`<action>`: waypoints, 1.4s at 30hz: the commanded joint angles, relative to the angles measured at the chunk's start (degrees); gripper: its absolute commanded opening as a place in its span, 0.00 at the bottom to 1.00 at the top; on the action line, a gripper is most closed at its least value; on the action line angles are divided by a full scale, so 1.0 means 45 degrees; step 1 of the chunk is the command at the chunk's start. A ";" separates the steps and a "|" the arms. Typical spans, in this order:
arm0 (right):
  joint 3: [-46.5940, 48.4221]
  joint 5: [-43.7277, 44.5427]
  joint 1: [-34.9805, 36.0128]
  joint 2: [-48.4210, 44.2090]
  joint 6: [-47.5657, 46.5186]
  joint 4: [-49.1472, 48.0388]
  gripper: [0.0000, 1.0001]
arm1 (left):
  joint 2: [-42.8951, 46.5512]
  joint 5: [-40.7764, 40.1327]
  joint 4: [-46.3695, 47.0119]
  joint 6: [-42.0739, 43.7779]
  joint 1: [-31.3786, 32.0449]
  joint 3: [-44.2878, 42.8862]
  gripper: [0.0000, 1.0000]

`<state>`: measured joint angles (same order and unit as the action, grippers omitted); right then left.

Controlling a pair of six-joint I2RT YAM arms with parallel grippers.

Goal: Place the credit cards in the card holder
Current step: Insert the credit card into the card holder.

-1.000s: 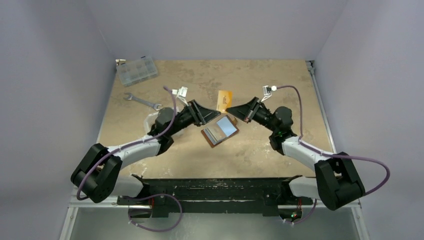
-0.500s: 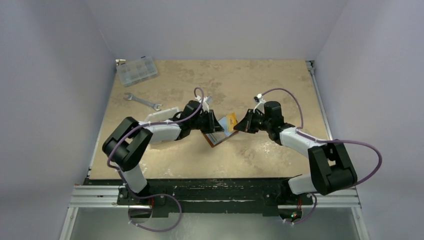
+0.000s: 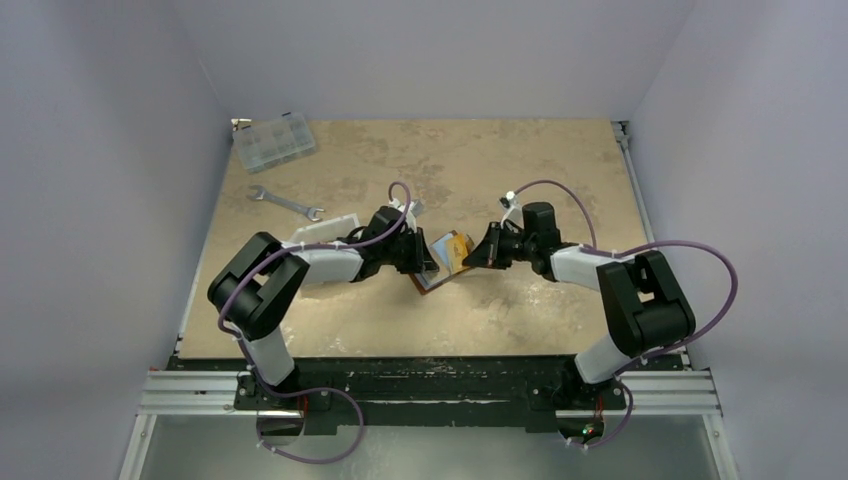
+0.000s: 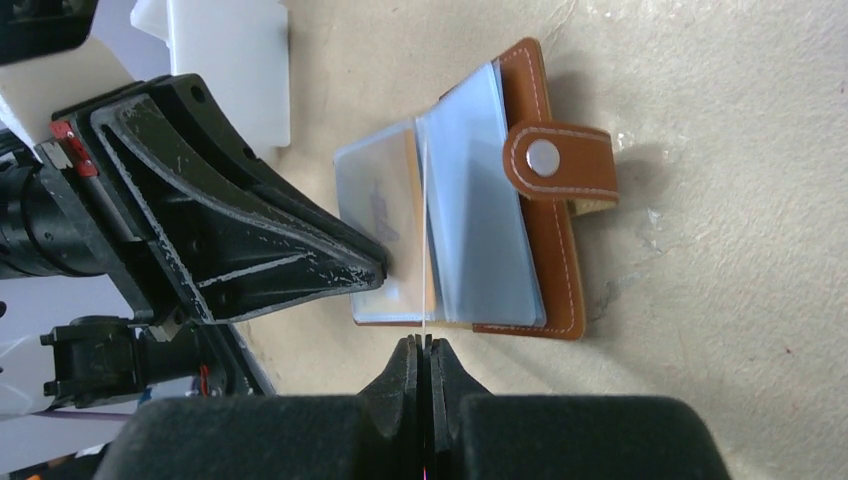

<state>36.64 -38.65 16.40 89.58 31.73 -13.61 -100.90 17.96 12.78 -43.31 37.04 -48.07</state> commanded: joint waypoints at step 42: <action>0.0963 -0.2072 0.0169 0.3160 0.0978 -0.3085 0.00 | 0.0899 -0.1331 -0.0860 0.0854 -0.0269 0.1447 0.03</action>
<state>39.81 -47.53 16.43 103.13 37.08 -27.03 -96.99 14.72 13.96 -42.22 36.38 -43.35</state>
